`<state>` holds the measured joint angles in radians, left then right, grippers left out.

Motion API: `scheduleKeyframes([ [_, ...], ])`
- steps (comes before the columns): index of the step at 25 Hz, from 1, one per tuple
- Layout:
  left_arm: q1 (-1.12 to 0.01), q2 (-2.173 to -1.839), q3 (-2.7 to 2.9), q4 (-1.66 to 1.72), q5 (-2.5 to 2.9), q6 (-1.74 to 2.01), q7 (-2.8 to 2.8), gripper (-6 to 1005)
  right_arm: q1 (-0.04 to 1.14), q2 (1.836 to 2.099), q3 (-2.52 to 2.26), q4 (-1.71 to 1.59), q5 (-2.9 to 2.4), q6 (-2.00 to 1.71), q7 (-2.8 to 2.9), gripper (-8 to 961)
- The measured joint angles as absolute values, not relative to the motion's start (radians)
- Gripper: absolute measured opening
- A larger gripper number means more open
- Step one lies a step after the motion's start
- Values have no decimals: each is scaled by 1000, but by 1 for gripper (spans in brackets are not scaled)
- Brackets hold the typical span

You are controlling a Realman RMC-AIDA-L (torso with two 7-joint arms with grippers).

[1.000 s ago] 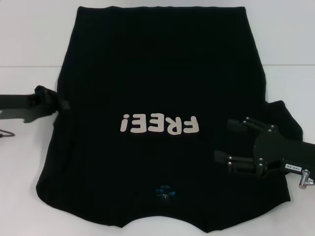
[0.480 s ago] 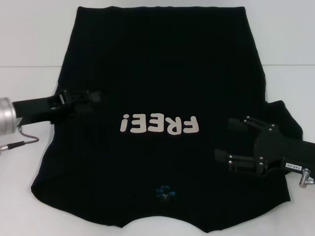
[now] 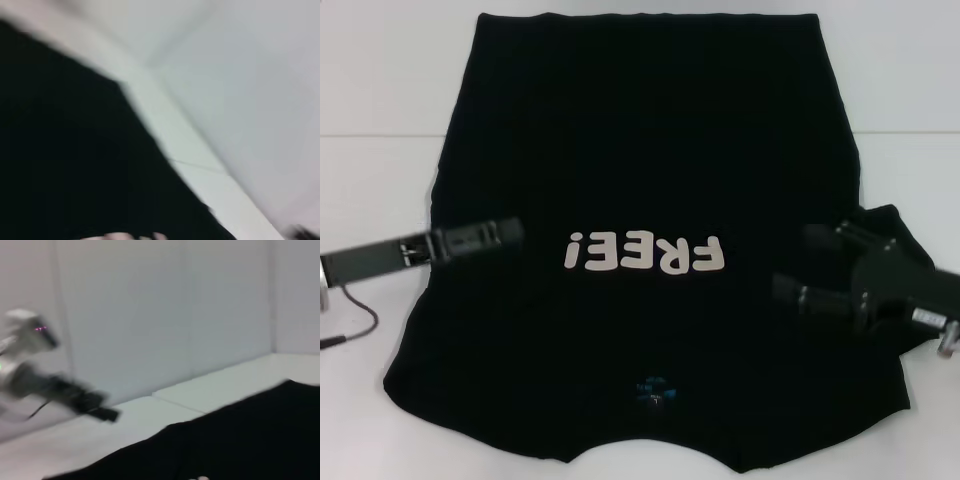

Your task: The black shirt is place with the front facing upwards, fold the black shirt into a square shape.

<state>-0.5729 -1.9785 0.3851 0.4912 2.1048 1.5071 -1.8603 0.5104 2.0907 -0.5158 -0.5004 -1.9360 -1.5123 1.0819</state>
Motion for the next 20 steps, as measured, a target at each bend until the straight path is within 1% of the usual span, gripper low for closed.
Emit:
scheduleKeyframes([
  [3, -552, -2011, 391, 524, 2103, 1601, -1645, 708, 510, 2074, -517, -554, -1933, -1484, 1310, 932],
  [6, -531, -2032, 425, 548, 2113, 1651, -1457, 707, 512, 2044, -526, -636, -1974, -1467, 1575, 932],
  [10, -516, -2032, 498, 559, 2114, 1703, -1299, 706, 521, 1994, -527, -770, -2085, -1480, 1929, 931],
  [14, -515, -2030, 540, 581, 2114, 1713, -1274, 707, 554, 1954, -527, -911, -2253, -1533, 2240, 931],
  [17, -513, -2036, 549, 597, 2115, 1714, -1264, 707, 590, 1942, -525, -994, -2405, -1569, 2448, 931],
  [20, -513, -2039, 548, 600, 2115, 1715, -1256, 707, 636, 1942, -521, -1030, -2571, -1619, 2560, 930],
])
